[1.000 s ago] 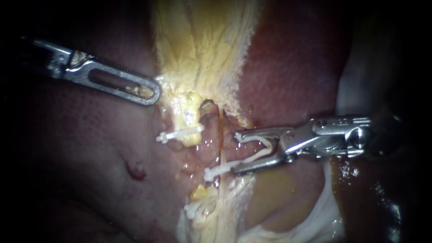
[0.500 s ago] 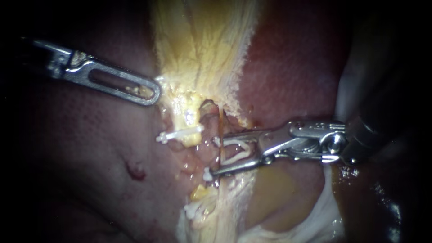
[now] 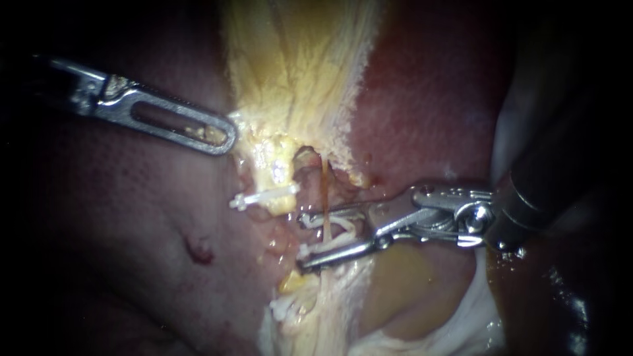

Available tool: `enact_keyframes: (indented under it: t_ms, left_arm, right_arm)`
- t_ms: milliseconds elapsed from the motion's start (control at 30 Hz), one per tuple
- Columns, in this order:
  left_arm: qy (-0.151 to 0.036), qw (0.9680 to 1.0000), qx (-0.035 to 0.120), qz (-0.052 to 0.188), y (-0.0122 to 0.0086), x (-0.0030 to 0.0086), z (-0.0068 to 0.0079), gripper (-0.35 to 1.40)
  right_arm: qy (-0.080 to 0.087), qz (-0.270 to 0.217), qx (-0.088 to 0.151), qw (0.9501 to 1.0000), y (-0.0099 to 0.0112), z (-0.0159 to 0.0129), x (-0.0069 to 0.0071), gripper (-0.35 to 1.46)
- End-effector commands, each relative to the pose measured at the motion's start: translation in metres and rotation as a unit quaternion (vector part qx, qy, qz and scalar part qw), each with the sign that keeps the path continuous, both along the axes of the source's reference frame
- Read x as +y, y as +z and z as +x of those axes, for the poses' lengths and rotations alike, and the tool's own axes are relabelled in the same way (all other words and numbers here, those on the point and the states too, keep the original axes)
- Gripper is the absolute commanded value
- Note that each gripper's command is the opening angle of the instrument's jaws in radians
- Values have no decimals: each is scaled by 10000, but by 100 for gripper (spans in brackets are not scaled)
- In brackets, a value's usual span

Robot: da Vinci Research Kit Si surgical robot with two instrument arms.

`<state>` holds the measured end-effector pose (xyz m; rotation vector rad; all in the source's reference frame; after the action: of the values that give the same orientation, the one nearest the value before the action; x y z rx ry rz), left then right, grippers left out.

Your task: Clipping second clip right tube

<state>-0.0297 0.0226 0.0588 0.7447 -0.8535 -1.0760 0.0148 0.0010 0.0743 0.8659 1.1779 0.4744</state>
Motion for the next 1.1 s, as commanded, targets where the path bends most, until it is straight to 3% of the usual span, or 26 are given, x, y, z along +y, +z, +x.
enact_keyframes:
  t_ms: [33, 533, 733, 1100]
  left_arm:
    - [1, 10000, 0, 0, 0, 0, 0, -35]
    - [6, 10000, -3, 0, 2, 1, 1, -35]
    - [6, 10000, -3, 0, 2, 1, 1, -35]
    - [7, 10000, -3, 0, 2, 1, 1, -35]
  right_arm:
    - [35, 32, 35, 10000, -3, 0, 0, 49]
    - [-10, 397, 675, 9969, -51, 5, -8, 48]
    - [-6, 423, 711, 9966, -63, 7, -8, 48]
    - [-20, 453, 711, 9964, -61, -2, -8, 37]
